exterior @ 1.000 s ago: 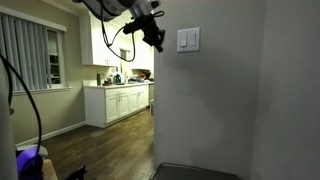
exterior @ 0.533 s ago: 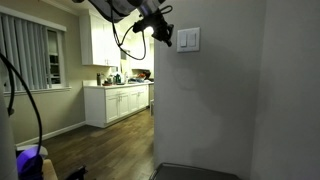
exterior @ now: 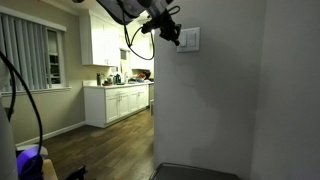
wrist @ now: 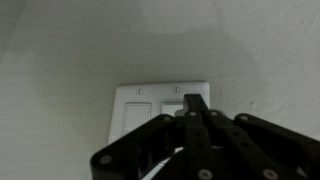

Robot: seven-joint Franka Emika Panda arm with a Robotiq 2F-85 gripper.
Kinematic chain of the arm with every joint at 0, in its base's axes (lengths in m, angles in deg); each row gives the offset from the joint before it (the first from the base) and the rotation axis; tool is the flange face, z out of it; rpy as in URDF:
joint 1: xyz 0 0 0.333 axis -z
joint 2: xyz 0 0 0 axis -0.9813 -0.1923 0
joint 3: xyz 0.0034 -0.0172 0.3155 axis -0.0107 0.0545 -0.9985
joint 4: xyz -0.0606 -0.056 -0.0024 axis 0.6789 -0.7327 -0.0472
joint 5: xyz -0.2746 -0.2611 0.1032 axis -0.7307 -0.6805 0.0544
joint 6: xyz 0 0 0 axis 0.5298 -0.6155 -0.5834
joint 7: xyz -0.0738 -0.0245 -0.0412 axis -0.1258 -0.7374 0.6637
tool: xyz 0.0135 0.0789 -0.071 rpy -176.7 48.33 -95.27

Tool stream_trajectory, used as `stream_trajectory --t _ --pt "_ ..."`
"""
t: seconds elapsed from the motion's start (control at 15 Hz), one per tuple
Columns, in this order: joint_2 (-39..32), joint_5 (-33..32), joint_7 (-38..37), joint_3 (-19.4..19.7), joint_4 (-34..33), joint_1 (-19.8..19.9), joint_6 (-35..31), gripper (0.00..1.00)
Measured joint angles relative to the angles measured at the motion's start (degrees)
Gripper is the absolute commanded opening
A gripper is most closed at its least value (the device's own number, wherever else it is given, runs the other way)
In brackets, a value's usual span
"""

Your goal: Push the left light switch downwards

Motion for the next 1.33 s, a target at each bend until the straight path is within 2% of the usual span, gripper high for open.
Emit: stream_trajectory --t 0.8,1.13,1.33 --pt "-2.8 -11.7 -10.3 -3.9 -3.0 4.6 -1.4 0.0" --pt "-2.9 -10.4 -10.2 -3.8 -3.0 4.0 3.2 0.0" --pt "-2.3 -7.3 -8.8 -1.4 -2.2 0.7 7.1 0.0"
